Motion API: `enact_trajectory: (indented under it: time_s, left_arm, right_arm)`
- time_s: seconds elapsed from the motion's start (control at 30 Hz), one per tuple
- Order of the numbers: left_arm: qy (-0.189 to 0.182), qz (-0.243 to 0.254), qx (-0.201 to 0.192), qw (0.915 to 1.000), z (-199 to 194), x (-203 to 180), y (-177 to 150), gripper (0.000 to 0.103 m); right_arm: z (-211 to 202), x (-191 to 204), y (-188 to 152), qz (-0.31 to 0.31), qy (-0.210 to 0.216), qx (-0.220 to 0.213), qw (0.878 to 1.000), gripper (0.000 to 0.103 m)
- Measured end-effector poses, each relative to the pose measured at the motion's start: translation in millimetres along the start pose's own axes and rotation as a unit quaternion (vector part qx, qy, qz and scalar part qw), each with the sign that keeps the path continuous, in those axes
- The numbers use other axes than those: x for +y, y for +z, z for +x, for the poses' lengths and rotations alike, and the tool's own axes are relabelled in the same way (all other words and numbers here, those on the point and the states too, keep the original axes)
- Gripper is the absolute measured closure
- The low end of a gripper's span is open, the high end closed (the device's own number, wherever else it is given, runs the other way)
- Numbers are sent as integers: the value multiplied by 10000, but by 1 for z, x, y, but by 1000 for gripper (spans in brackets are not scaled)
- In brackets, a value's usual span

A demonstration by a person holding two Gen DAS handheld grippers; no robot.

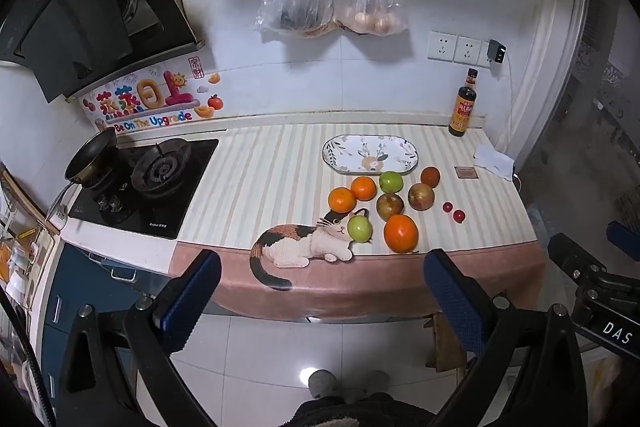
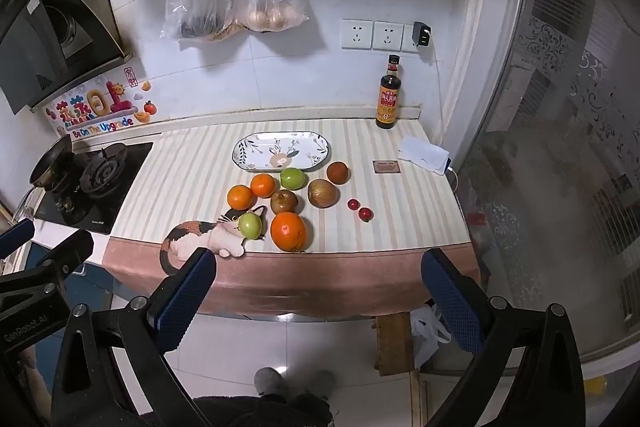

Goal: Organize fruits

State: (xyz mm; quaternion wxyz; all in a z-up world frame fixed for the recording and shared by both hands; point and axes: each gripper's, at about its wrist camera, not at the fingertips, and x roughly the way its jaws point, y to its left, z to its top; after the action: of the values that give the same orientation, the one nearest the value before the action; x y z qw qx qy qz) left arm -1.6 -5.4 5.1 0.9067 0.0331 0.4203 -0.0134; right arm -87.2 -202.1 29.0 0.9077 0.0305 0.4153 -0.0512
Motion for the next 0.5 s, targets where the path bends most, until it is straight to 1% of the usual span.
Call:
enact_trajectory:
  time_s: [0.5]
  left_arm:
    - [-2,-6,-18,10000,-1,-1,-2,0]
  right_arm:
    - [-1,2,1,12,8,-9,10000,0]
